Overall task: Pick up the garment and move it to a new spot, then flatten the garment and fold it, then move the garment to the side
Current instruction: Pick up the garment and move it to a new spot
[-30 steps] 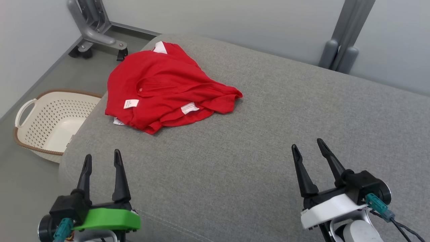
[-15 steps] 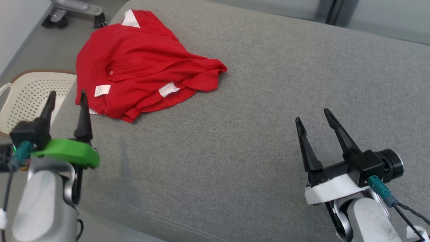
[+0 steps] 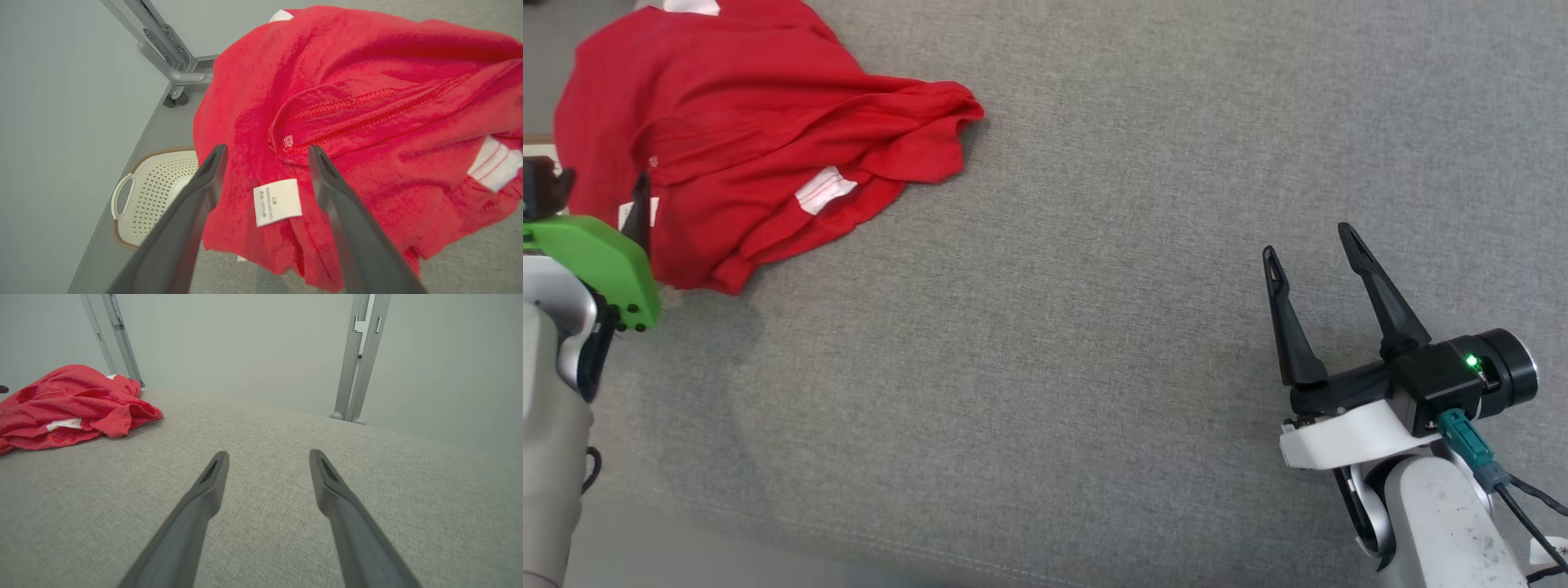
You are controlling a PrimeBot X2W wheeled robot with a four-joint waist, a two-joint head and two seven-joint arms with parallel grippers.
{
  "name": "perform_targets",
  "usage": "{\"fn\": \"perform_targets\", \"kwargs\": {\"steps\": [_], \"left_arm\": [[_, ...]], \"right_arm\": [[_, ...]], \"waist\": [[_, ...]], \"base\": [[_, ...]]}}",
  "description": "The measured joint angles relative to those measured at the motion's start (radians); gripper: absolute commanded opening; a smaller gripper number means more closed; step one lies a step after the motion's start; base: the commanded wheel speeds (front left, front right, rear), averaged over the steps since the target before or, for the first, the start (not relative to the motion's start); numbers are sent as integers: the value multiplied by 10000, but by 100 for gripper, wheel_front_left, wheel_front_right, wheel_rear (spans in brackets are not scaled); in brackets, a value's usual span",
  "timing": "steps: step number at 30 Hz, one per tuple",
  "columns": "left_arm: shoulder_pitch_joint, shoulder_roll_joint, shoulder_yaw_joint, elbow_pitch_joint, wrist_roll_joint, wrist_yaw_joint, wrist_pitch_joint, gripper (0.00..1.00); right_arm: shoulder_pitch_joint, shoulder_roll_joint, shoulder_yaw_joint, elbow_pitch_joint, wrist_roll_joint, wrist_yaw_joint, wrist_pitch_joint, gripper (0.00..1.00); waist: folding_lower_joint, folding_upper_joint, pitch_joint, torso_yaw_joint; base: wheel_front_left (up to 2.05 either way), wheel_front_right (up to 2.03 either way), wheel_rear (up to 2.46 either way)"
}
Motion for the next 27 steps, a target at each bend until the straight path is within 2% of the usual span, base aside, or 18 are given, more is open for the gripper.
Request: {"fn": "perform_targets", "kwargs": {"steps": [4,15,16,17,18,27], "left_arm": [[-562,272,-159,782,-598,0,77,100],[-1416,508,-965,1942,-1755,0,104,100],[-1427,535,-1127,1981,-1758,0,58,47],[-1429,533,-1204,2008,-1795,0,-48,10],[-1436,522,-1275,2069,-1860,0,-144,0],[-1536,853,-1971,2406,-1992,0,-1158,0]], "right_arm": [[-14,0,-81,-79,-36,0,0,100],[-115,-2,-136,-140,-38,0,0,100],[-120,0,-127,-134,-38,0,0,100],[-126,0,-128,-130,-38,0,0,100],[-134,-2,-138,-123,-38,0,0,100],[-141,0,-113,140,165,0,-2,100]], "waist": [[1,0,408,-283],[0,0,1076,-771],[0,0,1094,-788],[0,0,1098,-795],[0,0,1091,-793],[0,0,649,-717]], "base": [[0,0,0],[0,0,0],[0,0,0],[0,0,0],[0,0,0],[0,0,0]]}}
